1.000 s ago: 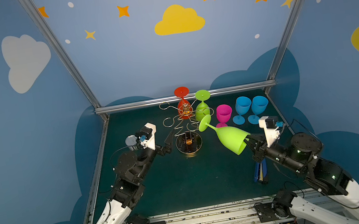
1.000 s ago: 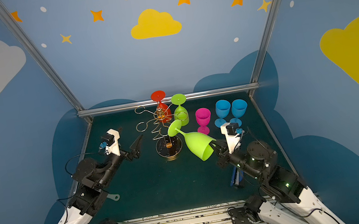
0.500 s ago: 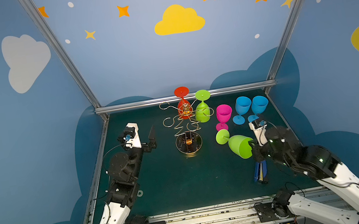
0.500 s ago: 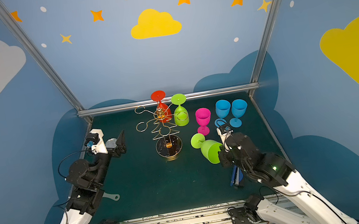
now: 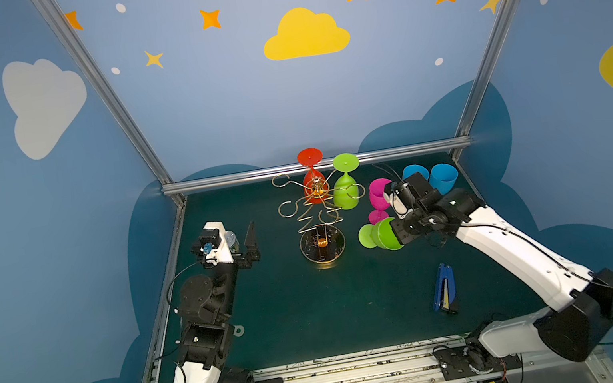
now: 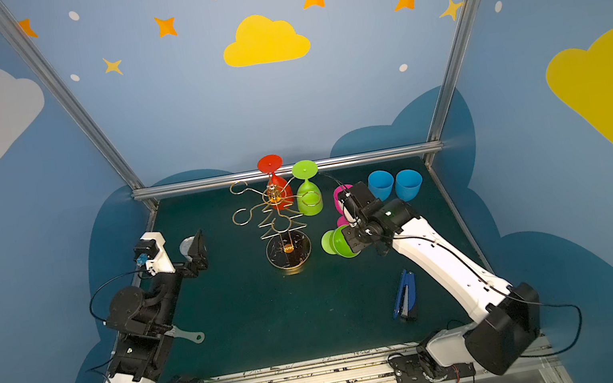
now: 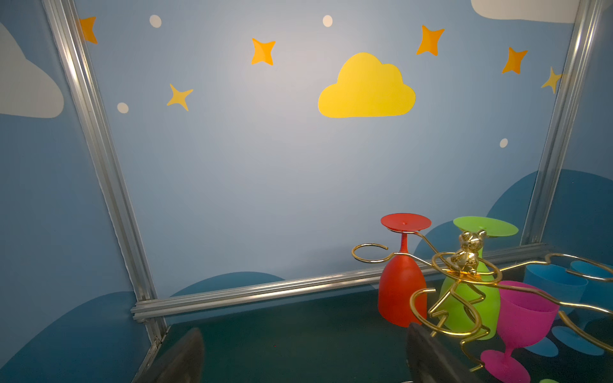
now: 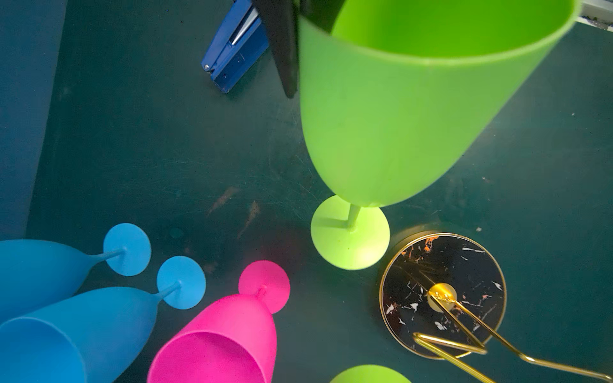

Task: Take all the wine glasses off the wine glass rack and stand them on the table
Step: 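Lower the green glass upright beside the magenta glass with the right gripper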

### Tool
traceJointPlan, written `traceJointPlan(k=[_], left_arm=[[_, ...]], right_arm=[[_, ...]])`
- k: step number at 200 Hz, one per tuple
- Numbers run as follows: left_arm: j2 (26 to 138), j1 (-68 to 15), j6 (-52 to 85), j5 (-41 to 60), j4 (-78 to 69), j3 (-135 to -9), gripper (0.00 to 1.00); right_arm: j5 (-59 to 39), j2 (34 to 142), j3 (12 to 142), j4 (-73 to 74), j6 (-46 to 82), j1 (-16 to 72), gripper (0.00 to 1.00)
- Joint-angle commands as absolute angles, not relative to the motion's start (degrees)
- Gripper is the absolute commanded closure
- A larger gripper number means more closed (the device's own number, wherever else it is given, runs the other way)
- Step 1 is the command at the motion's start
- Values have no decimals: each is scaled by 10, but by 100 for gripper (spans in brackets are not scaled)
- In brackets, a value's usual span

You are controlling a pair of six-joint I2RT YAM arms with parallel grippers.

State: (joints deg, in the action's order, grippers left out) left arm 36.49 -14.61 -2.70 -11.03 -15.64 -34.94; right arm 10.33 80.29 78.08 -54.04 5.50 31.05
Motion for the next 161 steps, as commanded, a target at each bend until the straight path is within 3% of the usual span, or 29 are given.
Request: traceJointPlan(k=[1,102,161], left_arm=[[366,-139,-21,-118,-154,-345,7],[364,-135,-19,-133,-155,-340,7],[360,-134,-20,-139,-155,-338,6]], right_arm=[[79,835,814,-555,28,299,100],[73,986,916,-632,42,276,100],[41,1042,978,-671,73,273,88]])
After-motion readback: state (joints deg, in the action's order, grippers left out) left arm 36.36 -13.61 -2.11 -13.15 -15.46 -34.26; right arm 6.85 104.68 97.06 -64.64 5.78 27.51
